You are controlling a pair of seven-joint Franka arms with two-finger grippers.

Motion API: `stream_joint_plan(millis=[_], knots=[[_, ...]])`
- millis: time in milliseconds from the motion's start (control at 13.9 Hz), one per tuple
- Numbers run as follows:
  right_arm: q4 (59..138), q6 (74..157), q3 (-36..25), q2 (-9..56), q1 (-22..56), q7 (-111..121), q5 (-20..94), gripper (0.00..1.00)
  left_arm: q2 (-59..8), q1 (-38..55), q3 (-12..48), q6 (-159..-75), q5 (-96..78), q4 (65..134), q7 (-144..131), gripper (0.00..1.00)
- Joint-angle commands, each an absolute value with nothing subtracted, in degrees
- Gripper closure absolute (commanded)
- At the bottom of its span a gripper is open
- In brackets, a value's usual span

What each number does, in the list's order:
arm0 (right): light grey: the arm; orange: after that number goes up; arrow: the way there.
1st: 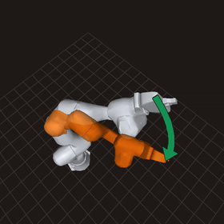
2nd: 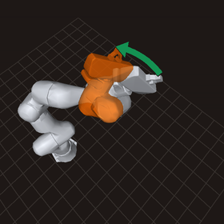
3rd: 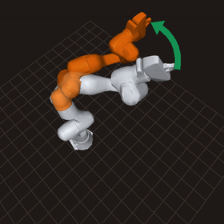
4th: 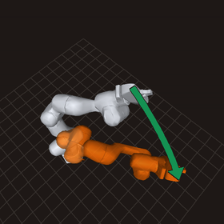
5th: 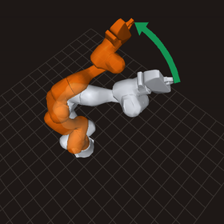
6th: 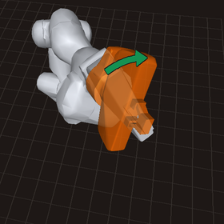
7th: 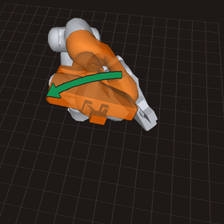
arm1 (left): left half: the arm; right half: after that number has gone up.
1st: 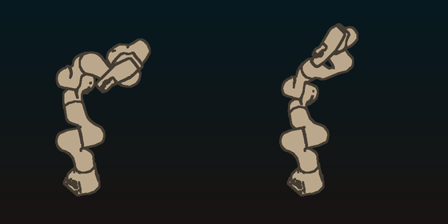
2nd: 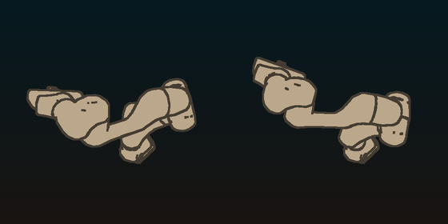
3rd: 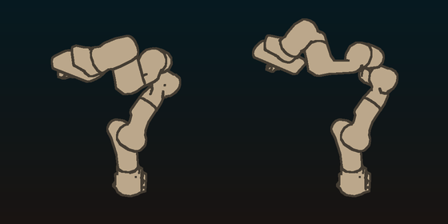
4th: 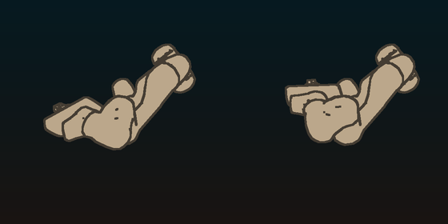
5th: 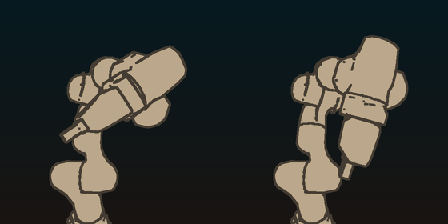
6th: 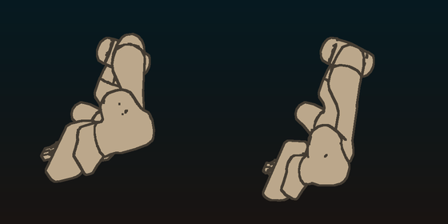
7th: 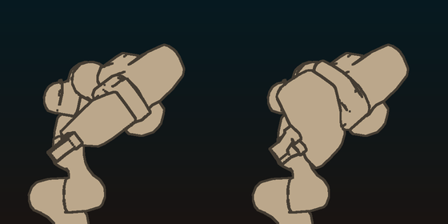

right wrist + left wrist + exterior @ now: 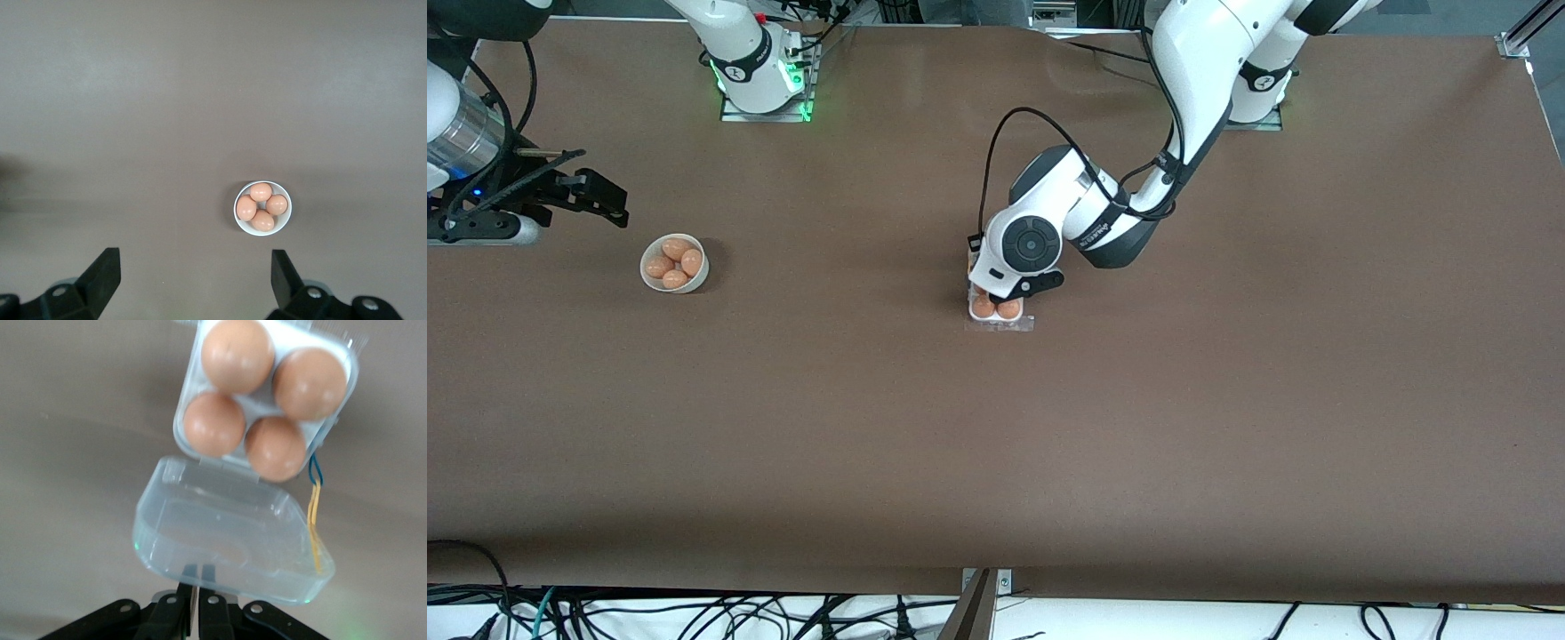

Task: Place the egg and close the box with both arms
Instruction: 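Push the clear lid shut over the eggs with the left gripper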

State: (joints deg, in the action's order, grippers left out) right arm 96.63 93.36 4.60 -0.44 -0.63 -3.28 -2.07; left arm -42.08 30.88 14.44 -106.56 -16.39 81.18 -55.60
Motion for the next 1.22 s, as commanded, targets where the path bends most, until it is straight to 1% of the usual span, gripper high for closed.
stream_joint_plan(millis=[0, 143, 287, 359, 430, 502, 574, 645, 717, 789, 932, 1147], knots=[[97.0, 93.7, 5.4, -1.0, -1.6, -3.3, -2.2, 0.0, -43.1, 31.6, 12.1, -108.7, -15.1, 78.9, -55.8, 0.88], [97.0, 93.7, 5.3, -0.9, -1.6, -3.4, -2.2, 0.0, -43.1, 31.5, 10.9, -108.7, -14.7, 76.1, -55.8, 0.88], [96.9, 93.7, 5.2, -0.9, -1.7, -3.5, -2.3, 0.0, -42.5, 31.3, 9.8, -108.0, -10.7, 74.4, -55.9, 0.83], [96.9, 93.7, 5.1, -0.7, -1.8, -3.4, -2.2, 0.0, -42.4, 30.9, 9.8, -107.2, -8.5, 73.7, -55.8, 0.79], [96.9, 93.7, 5.0, -0.7, -1.8, -3.5, -2.2, 0.0, -42.2, 30.6, 9.8, -105.2, -6.2, 73.1, -55.8, 0.62], [96.9, 93.7, 5.1, -0.7, -1.7, -3.6, -2.2, 0.0, -41.6, 29.9, 9.7, -102.6, -3.6, 72.4, -55.7, 0.48], [96.9, 93.7, 5.1, -0.7, -1.7, -3.6, -2.2, 0.0, -41.3, 28.6, 9.8, -100.0, 0.2, 71.4, -55.5, 0.31], [96.9, 93.6, 5.1, -0.7, -1.7, -3.6, -2.2, 0.0, -40.7, 27.4, 9.9, -97.9, 4.4, 70.3, -53.5, 0.21], [96.9, 93.7, 5.1, -0.7, -1.7, -3.6, -2.2, 0.0, -40.3, 26.5, 9.8, -96.0, 7.0, 69.6, -49.3, 0.15], [96.9, 93.6, 5.1, -0.7, -1.7, -3.6, -2.3, 0.0, -39.6, 25.1, 9.8, -94.6, 7.8, 69.4, -44.7, 0.12], [96.9, 93.6, 5.1, -0.7, -1.7, -3.8, -2.2, 0.0, -37.9, 20.0, 9.8, -94.4, 8.1, 69.4, -39.0, 0.1], [96.9, 93.6, 5.1, -0.7, -1.7, -3.8, -2.2, 0.0, -36.4, 15.0, 9.3, -94.4, 8.8, 69.4, -33.7, 0.09]])
